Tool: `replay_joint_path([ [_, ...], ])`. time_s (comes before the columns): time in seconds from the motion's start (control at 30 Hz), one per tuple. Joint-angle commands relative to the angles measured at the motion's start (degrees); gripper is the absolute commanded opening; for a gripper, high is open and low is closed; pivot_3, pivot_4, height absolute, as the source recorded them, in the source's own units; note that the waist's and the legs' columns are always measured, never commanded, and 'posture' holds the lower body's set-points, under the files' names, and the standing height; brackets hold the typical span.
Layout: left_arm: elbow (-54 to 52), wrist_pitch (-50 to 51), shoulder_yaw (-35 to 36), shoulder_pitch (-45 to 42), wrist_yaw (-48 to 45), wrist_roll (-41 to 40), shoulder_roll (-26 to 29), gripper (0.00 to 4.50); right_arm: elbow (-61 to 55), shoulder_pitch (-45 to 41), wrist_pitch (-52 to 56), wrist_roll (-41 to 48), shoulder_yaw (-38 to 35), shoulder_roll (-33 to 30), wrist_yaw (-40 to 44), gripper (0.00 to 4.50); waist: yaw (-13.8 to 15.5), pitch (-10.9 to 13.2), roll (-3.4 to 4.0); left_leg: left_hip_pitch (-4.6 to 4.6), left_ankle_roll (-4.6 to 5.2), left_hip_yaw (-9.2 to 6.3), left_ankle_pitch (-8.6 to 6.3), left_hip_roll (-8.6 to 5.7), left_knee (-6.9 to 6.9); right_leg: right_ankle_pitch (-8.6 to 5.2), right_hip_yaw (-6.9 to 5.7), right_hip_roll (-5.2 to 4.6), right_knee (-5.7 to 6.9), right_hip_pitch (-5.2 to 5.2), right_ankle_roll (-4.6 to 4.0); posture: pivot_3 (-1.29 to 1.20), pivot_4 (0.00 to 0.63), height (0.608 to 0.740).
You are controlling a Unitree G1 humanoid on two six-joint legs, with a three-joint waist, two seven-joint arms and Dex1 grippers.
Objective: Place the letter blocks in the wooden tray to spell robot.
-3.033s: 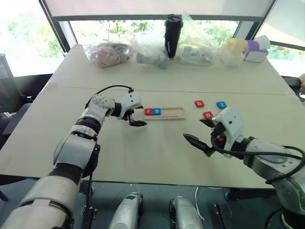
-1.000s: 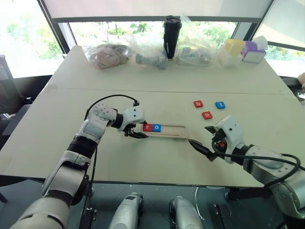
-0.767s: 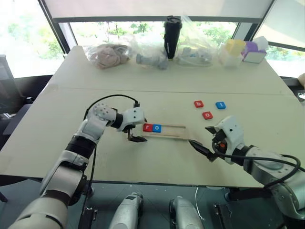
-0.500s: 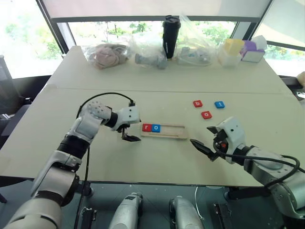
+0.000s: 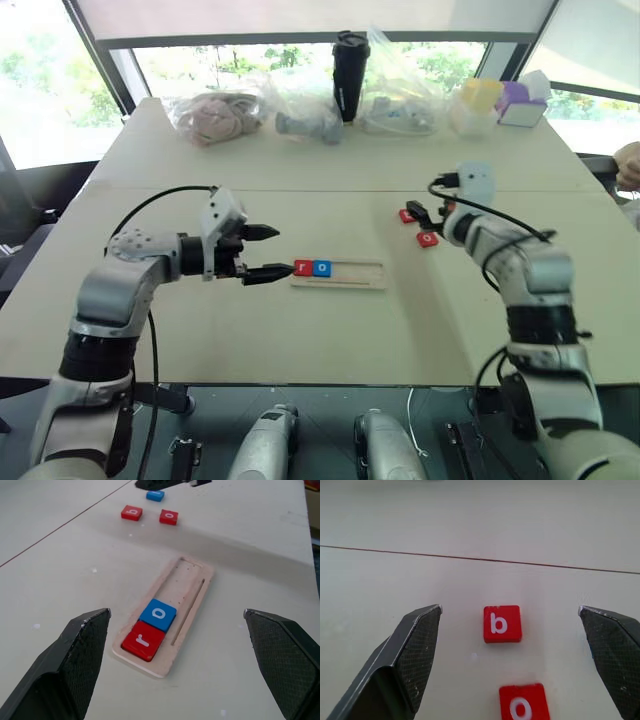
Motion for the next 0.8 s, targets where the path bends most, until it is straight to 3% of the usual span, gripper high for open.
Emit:
replay_joint_path([
  [0.03,-4.3,1.9,3.9,1.1,2.8,-3.5,1.5,4.44,11.9,-6.1,-5.9,-3.6,1.6,0.3,2.8,4.50,-0.1,0.0,0.00,0.00,0.00,0.01,0.00,-0.02,-0.02,0.03,0.01,0.00,-0.01,0.00,0.05,0.00,0.150,0.740],
  [0.43,-8.2,2.7,6.2,3.7,9.1,-7.6,4.7,4.44,35.0,-14.0,-14.7,-9.2,2.9,4.0,7.4,4.50,-0.6,0.0,0.02,0.04,-0.04,0.08,0.01,-0.02,-0.10,0.07,0.08,0.06,0.00,-0.06,0.05,0.00,0.150,0.740],
  [0.57,-7.7,2.2,5.5,3.5,9.9,-7.9,4.8,4.50,37.9,-15.2,-16.2,-10.5,2.7,4.7,6.2,2.65,-0.7,0.0,0.02,0.07,-0.07,0.09,0.02,0.04,-0.11,0.09,0.11,0.13,0.00,-0.05,0.00,0.00,0.150,0.740],
  [0.6,-7.6,2.1,5.3,3.4,10.1,-7.9,4.8,4.50,38.2,-15.4,-16.3,-10.7,2.5,4.8,5.7,1.95,-0.8,0.0,0.02,0.08,-0.08,0.09,0.02,0.05,-0.12,0.09,0.12,0.14,0.00,-0.05,0.00,0.00,0.150,0.740],
  [0.67,-7.3,1.7,4.7,3.2,10.4,-7.8,4.6,4.50,38.2,-15.6,-16.1,-11.0,2.3,5.1,4.7,1.26,-0.8,0.0,0.03,0.09,-0.08,0.08,0.03,0.06,-0.12,0.09,0.12,0.15,0.00,-0.05,-0.01,0.00,0.150,0.740],
  [0.8,-6.3,0.8,3.6,2.5,10.8,-7.5,4.5,4.50,31.9,-14.7,-14.5,-11.9,2.9,3.9,4.7,1.23,-0.7,0.0,0.04,0.09,-0.10,0.08,0.03,0.07,-0.12,0.10,0.14,0.17,0.00,-0.05,-0.05,0.00,0.150,0.740],
])
